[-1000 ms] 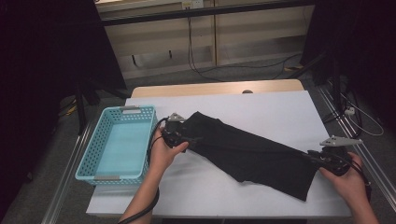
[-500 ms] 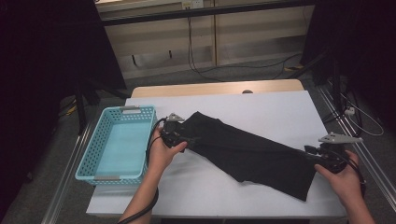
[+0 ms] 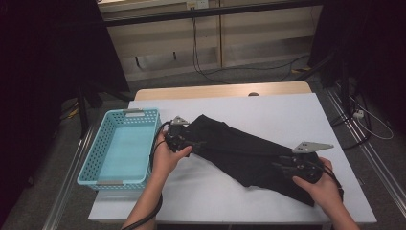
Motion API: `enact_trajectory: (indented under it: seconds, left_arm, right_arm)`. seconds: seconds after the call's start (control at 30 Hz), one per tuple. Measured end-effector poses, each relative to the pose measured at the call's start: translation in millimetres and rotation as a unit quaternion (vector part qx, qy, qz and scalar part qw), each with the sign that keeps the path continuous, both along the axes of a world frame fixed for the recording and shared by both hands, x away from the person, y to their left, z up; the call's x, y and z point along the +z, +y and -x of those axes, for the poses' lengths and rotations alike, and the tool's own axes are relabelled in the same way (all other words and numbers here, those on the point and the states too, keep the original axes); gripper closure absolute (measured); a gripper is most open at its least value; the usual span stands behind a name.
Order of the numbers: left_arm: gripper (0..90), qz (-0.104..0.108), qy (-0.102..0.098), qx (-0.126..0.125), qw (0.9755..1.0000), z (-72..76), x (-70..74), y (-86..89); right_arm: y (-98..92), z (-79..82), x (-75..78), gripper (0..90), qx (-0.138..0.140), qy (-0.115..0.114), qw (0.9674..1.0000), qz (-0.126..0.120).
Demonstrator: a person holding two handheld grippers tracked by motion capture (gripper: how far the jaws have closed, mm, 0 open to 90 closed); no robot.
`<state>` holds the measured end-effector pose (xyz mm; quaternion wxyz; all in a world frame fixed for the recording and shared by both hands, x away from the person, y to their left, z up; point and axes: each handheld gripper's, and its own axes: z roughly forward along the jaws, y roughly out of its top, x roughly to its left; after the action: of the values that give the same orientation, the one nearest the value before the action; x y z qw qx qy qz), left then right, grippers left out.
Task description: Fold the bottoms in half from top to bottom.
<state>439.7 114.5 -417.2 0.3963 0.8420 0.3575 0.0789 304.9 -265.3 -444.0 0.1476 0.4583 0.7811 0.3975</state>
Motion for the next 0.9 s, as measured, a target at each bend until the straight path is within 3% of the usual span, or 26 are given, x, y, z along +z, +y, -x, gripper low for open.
enact_trajectory:
  seconds: [0.07, 0.13, 0.17, 0.27, 0.3, 0.4, 0.43, 0.6, 0.7, 0.77, 0.9]
  left_arm:
    - [15.8, 0.012, 0.004, 0.006, 0.9999, 0.1, -1.5, -1.1]
    - [15.8, 0.007, 0.007, 0.0, 1.0, -0.4, -2.5, -0.7]
    - [15.7, 0.017, 0.011, 0.004, 0.9998, 0.0, -3.3, -1.5]
    - [14.8, 0.02, 0.013, 0.006, 0.9997, 0.6, -1.4, -1.6]
    - [13.9, 0.018, 0.014, -0.001, 0.9997, 0.4, -0.3, -1.4]
    - [14.2, 0.021, 0.02, 0.0, 0.9996, 0.0, -2.2, -0.9]
    - [14.2, 0.021, 0.023, 0.001, 0.9995, 0.4, -3.6, -0.4]
    - [14.1, 0.01, 0.021, 0.003, 0.9997, 0.5, -5.9, 1.9]
    - [14.1, 0.015, 0.024, 0.008, 0.9996, 1.1, -7.3, 1.2]
    - [14.1, 0.016, 0.026, 0.004, 0.9995, 1.7, -6.5, 1.3]
    - [14.1, 0.012, 0.015, 0.0, 0.9998, 4.0, -0.9, 2.1]
  right_arm:
    - [7.5, -1.1, -2.2, 63.0, 0.01, 0.002, 0.9999, -0.004]
    - [13.8, -3.1, -6.5, 63.0, 0.023, 0.012, 0.9996, -0.008]
    - [15.9, -4.2, -9.4, 62.9, 0.027, 0.016, 0.9995, -0.009]
    - [19.8, -9.2, -18.2, 63.9, 0.033, 0.029, 0.9989, -0.017]
    - [21.5, -9.5, -18.9, 65.0, 0.037, 0.022, 0.9989, -0.016]
    - [28.6, -6.4, -17.1, 65.8, 0.053, 0.003, 0.9981, 0.03]
    - [29.9, -4.8, -17.6, 66.6, 0.053, -0.002, 0.998, 0.034]
    - [31.6, -1.4, -15.2, 75.3, 0.059, 0.005, 0.9975, 0.039]
    - [34.4, 1.5, -12.2, 82.8, 0.073, 0.006, 0.9961, 0.05]
    - [35.5, 5.1, -12.7, 89.9, 0.078, 0.013, 0.9962, 0.037]
    - [36.6, 11.3, -10.7, 90.0, 0.088, 0.015, 0.995, 0.046]
